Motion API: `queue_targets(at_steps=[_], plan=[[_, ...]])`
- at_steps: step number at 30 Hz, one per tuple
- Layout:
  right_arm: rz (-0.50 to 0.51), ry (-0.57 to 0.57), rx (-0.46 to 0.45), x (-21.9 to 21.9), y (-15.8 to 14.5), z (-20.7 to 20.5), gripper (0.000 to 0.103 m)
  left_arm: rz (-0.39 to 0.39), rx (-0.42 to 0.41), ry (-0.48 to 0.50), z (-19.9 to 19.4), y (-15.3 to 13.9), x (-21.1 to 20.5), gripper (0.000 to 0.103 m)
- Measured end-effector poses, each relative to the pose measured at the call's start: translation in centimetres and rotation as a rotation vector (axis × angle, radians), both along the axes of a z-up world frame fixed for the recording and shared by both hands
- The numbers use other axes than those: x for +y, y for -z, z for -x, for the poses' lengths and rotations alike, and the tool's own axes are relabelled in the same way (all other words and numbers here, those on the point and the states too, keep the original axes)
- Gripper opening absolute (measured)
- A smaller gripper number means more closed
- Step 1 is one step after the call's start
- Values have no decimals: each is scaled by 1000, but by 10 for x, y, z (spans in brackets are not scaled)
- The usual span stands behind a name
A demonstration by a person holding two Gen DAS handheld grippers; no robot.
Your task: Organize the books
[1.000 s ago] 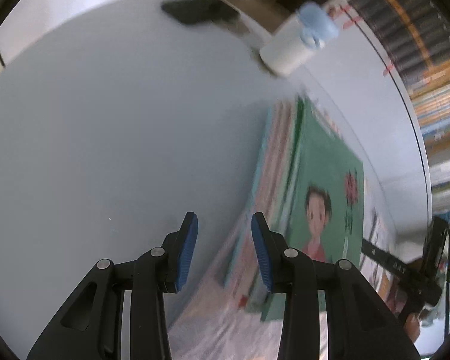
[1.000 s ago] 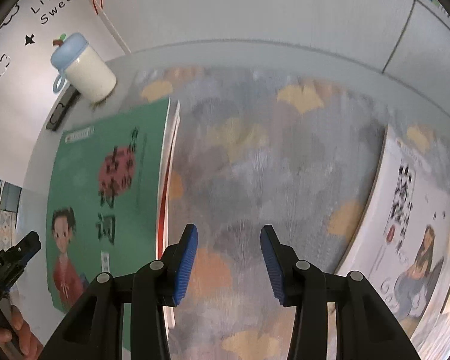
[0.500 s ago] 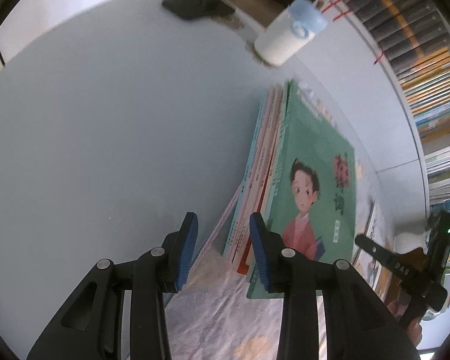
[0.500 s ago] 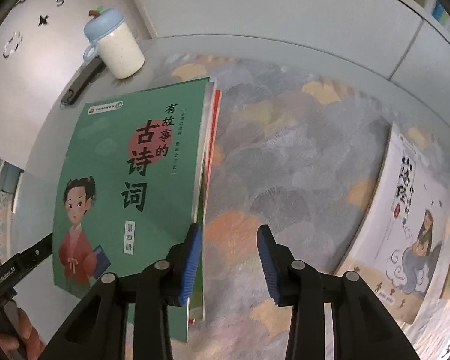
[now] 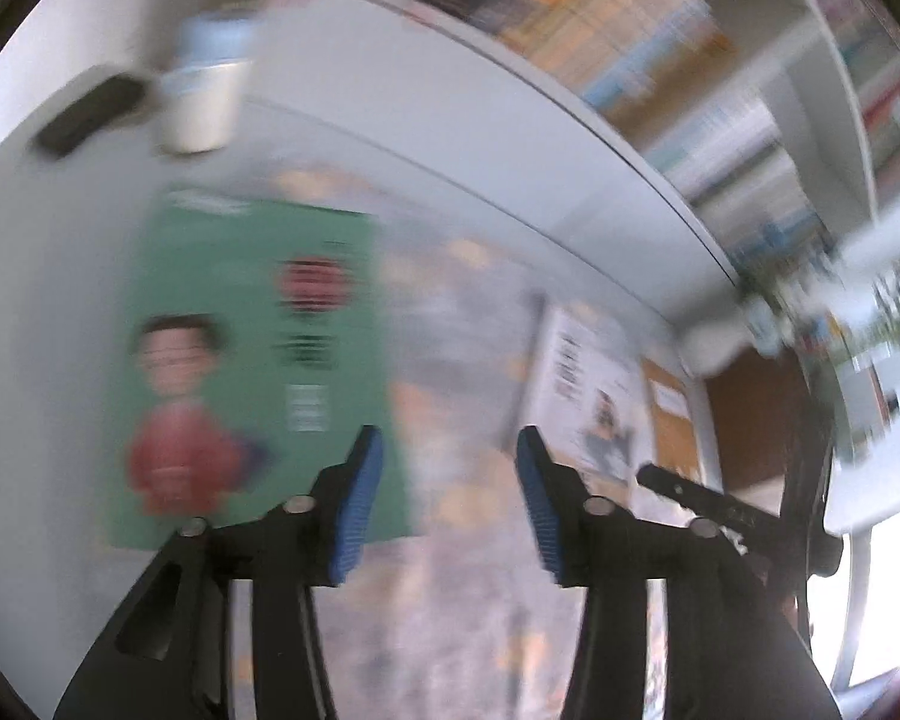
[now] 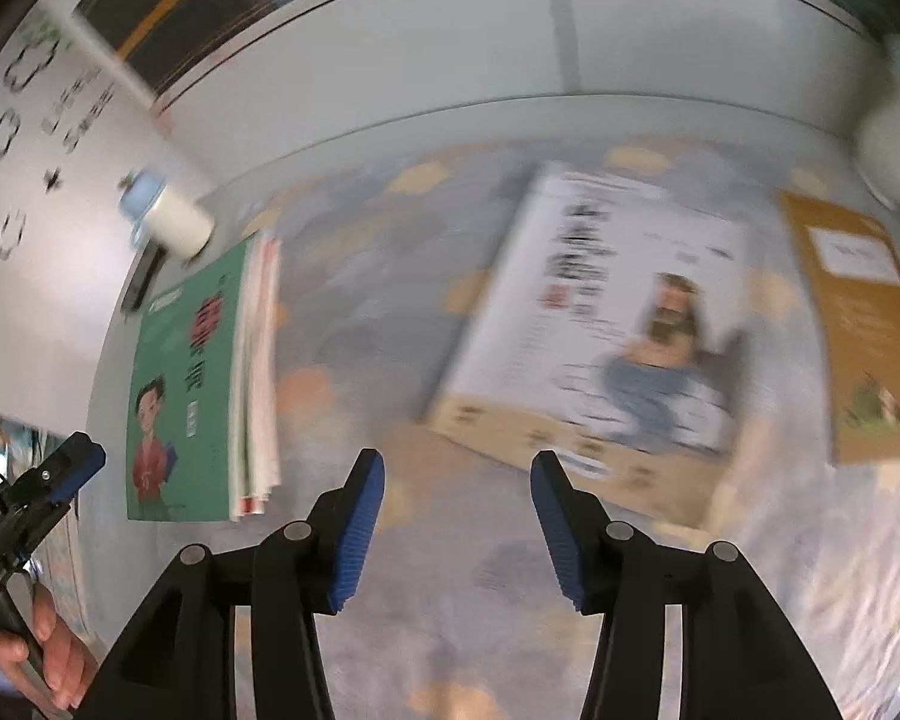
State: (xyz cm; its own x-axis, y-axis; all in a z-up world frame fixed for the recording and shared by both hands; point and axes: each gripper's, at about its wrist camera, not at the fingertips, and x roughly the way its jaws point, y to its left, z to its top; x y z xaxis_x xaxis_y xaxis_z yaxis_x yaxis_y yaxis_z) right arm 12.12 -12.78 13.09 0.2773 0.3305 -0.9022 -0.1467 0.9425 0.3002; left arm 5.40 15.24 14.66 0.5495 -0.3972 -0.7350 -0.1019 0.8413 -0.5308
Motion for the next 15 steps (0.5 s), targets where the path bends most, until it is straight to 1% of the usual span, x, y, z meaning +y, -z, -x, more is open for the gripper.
queue_targets(at_steps=[1,2,4,6,9,12,15], plan=[[0,25,-1,-18,-4,0,49,-9,1,16,-4,-4,-11,59],[3,40,-6,-30,-8,2,49,-13,-3,32,-6,-9,-24,61],[7,61,-25,-57,-18,3,49,5,-24,58,-4,-22,-48,63],[3,70,-41,-82,-26,3,49,16,-49,58,5,-37,-69,65],[-14,76,-50,-128,-37,8,51,24,-81,35,20,-52,-95,78],[-37,96,-50,-172,-46,13,51,40,-94,32,28,-61,-123,79],[-65,126,-51,-211,-52,16,53,14,-98,40,26,-68,-158,79]])
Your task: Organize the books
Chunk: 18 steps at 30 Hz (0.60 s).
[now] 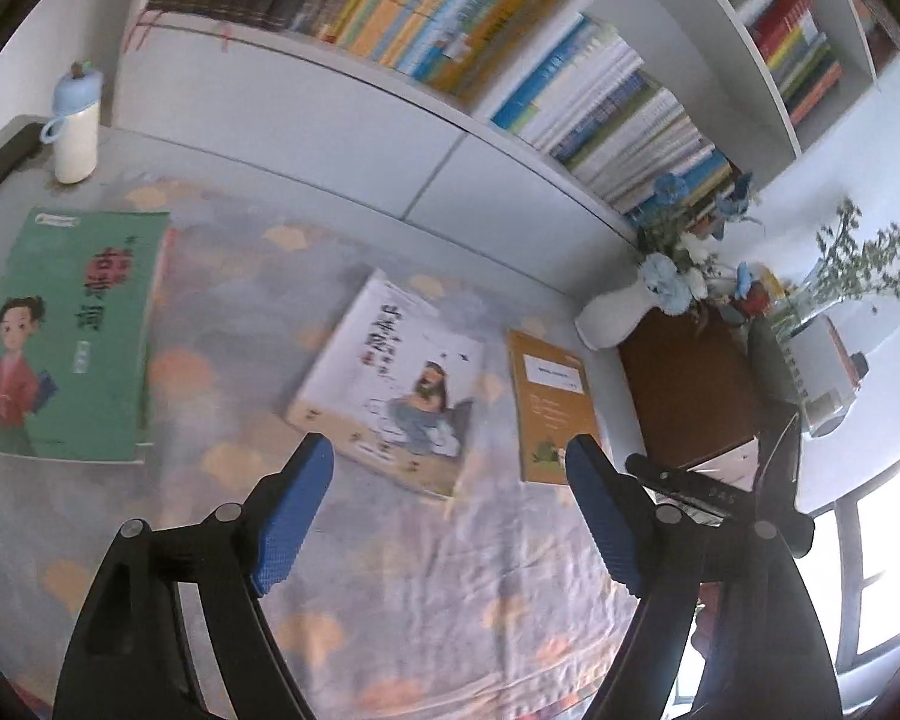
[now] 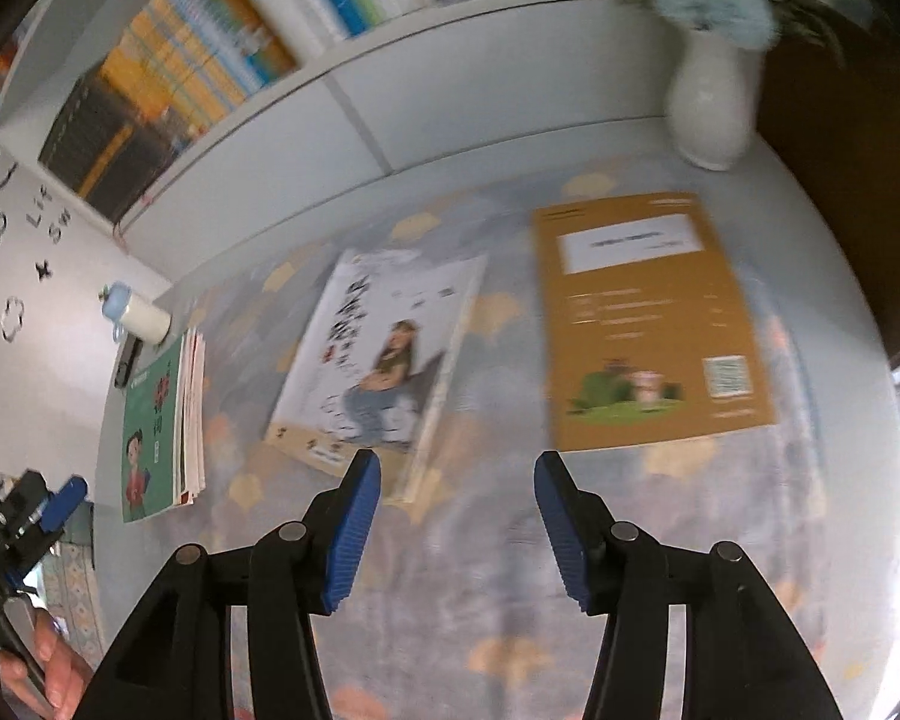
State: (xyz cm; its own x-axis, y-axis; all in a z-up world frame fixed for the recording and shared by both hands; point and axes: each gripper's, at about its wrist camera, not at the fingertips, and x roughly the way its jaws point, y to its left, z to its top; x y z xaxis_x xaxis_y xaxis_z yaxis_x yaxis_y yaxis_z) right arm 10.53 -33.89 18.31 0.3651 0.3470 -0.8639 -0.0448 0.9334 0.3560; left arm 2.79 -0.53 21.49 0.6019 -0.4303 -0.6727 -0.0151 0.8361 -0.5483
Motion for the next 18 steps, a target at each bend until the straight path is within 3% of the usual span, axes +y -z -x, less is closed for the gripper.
queue_targets(at_steps=[4,9,14,18], plan=[[-16,9,-8,-40,-6,-2,53,-19,-19,20,-6,-8,-33,79],[-26,-35,-65,-46,-20,-6,58,-90,-15,41,-30,-19,-58,79],[-96,-33,-20,-38,-6,-25,58,-176,19,50,-66,-16,-53,79],[-87,-75,-22,-13,4,-33,58,-182,103,36,-107,13,-32,77]])
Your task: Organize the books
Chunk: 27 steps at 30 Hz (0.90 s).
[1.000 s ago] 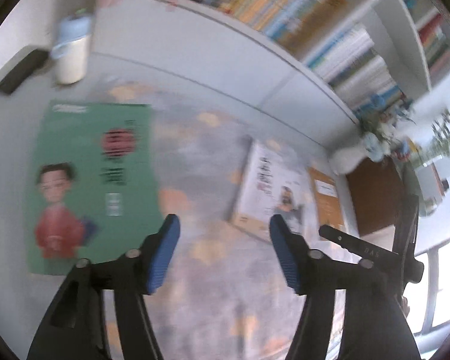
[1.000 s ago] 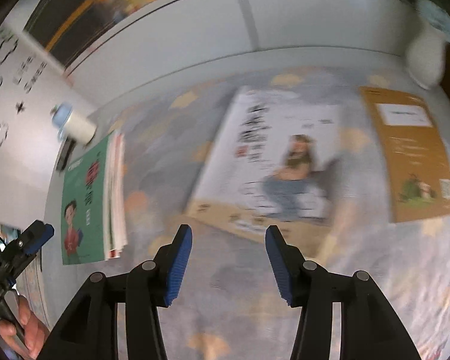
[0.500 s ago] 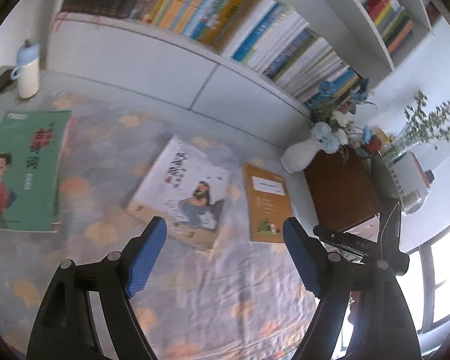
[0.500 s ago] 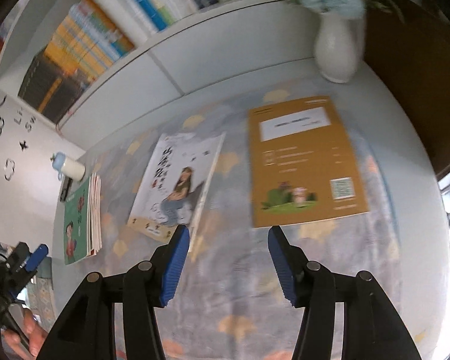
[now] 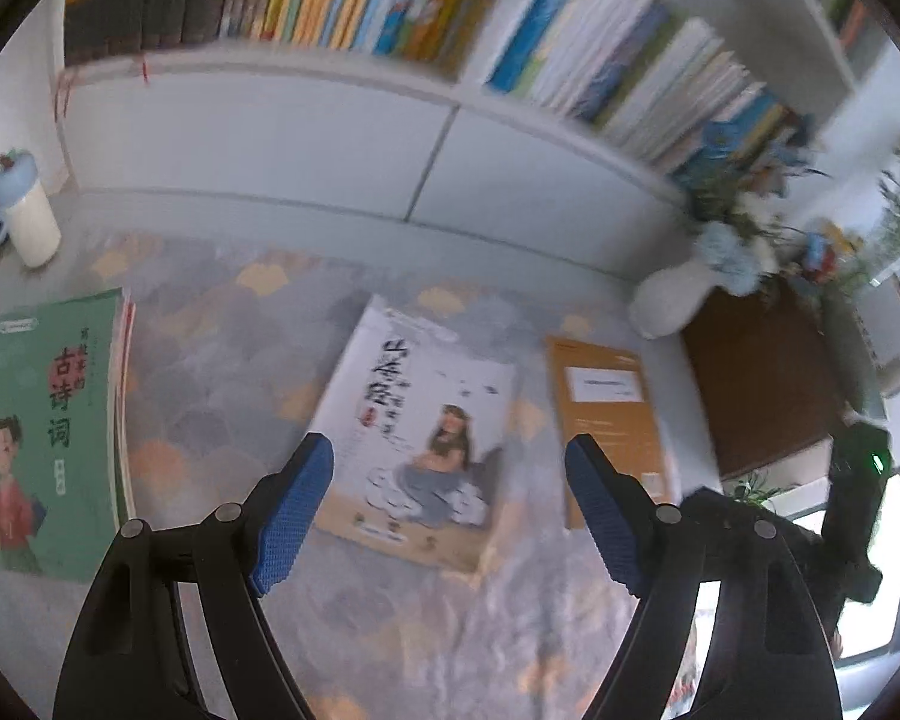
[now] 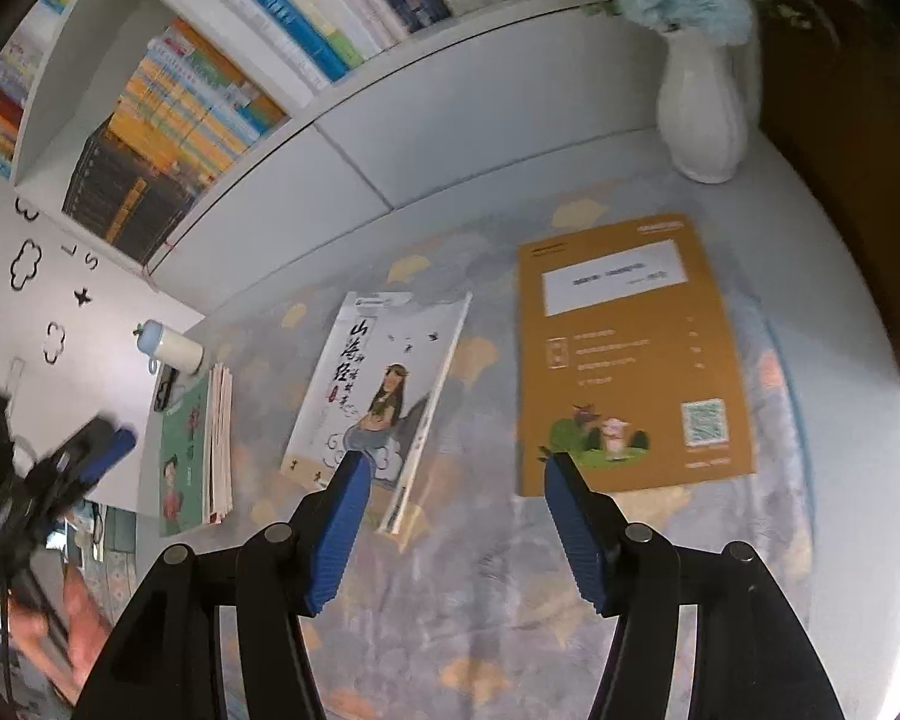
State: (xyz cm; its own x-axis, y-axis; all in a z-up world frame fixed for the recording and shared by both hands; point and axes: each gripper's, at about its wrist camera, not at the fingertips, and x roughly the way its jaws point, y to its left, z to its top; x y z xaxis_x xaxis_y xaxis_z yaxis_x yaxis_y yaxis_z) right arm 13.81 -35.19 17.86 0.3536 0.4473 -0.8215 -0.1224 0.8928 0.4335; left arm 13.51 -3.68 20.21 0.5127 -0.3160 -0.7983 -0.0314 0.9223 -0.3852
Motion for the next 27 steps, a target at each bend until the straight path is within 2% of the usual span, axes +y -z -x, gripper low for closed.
queue_targets(at_steps=[3,8,11,13,17,18,22,24,27], plan=[[35,-37,11,24,13,-10,58,19,59,-4,-28,29,13,76],[12,-43,103,52,50,-39,58,51,139,10,-68,75,24,69],[5,-50,132,68,68,-59,58,66,164,20,-91,96,26,58],[-31,-25,168,73,82,-74,58,69,174,30,-105,111,25,46],[-106,58,260,76,114,-97,57,96,213,23,-116,137,24,44],[-124,61,259,79,121,-100,47,109,211,18,-117,144,24,44],[-77,84,296,87,141,-108,34,97,228,8,-122,157,23,44],[-93,91,272,87,143,-109,33,110,243,1,-120,165,21,45],[-49,57,238,95,141,-110,33,133,235,-11,-114,166,24,45]])
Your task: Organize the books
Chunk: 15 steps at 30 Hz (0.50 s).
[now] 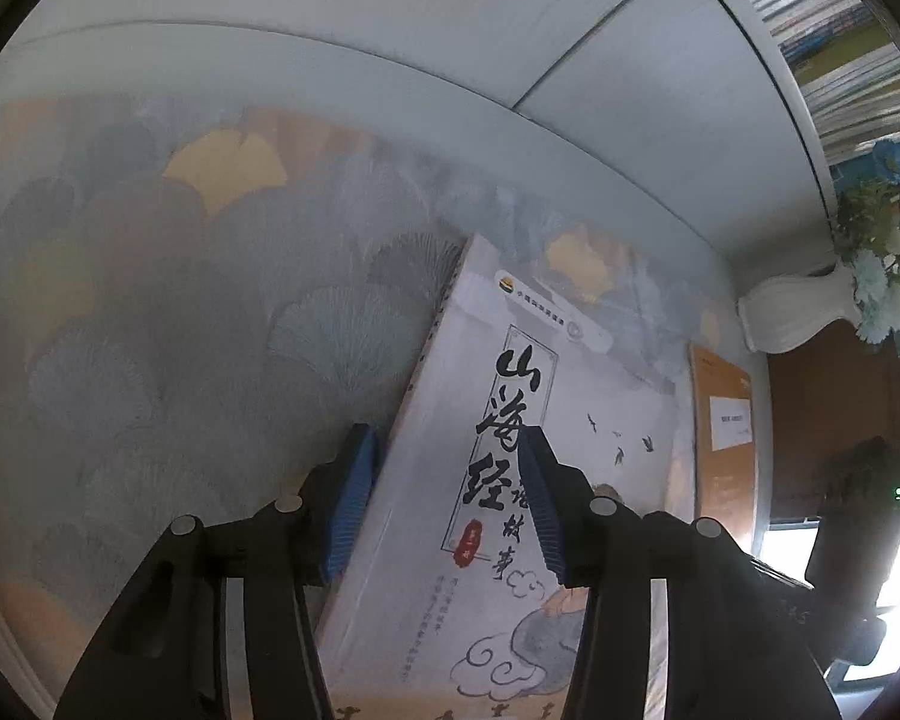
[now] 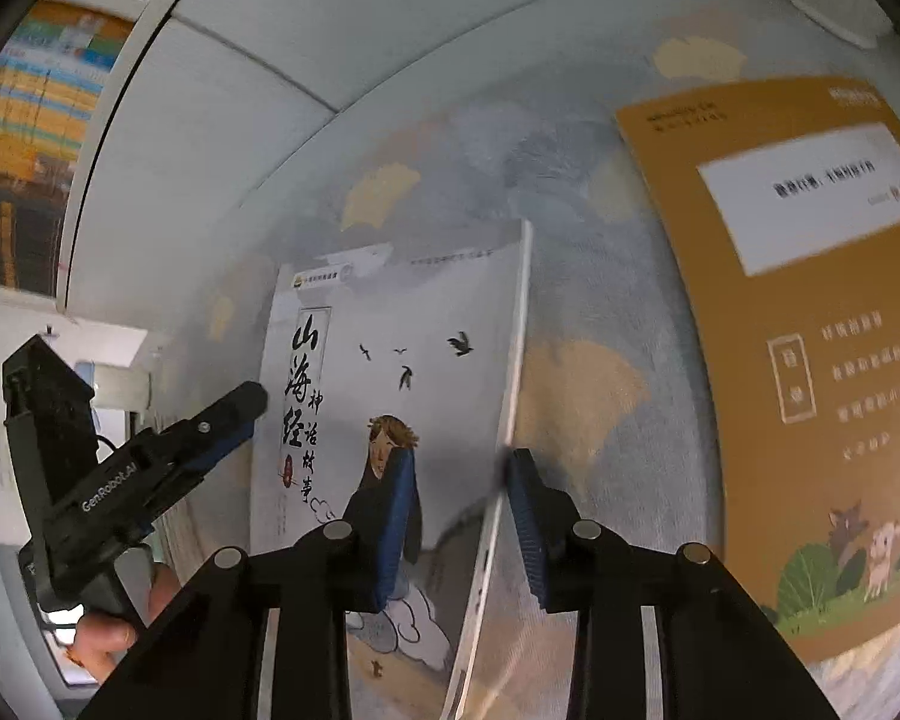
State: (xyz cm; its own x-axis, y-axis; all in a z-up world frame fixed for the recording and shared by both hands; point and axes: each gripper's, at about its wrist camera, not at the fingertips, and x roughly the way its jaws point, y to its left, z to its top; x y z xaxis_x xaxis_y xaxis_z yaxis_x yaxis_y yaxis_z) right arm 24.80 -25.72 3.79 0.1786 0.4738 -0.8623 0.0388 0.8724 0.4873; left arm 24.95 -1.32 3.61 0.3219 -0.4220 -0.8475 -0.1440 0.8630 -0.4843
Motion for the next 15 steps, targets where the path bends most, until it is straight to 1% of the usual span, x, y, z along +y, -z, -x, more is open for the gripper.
queue_targets(at_steps=[3,5,9,11,14,15], plan=[[24,-25,-14,3,-1,-1,33,42,25,-19,11,0,5,45],[30,-37,-10,2,-2,0,33,42,34,-21,24,0,3,45],[64,-76,-7,4,-5,10,33,22,19,-6,60,-6,-6,45],[84,-103,1,4,-6,20,34,33,50,-5,79,-5,-9,45],[111,-140,7,0,-7,40,34,68,61,-20,116,-3,-13,45],[115,-148,10,-2,-7,48,35,77,65,-22,123,-2,-14,45]])
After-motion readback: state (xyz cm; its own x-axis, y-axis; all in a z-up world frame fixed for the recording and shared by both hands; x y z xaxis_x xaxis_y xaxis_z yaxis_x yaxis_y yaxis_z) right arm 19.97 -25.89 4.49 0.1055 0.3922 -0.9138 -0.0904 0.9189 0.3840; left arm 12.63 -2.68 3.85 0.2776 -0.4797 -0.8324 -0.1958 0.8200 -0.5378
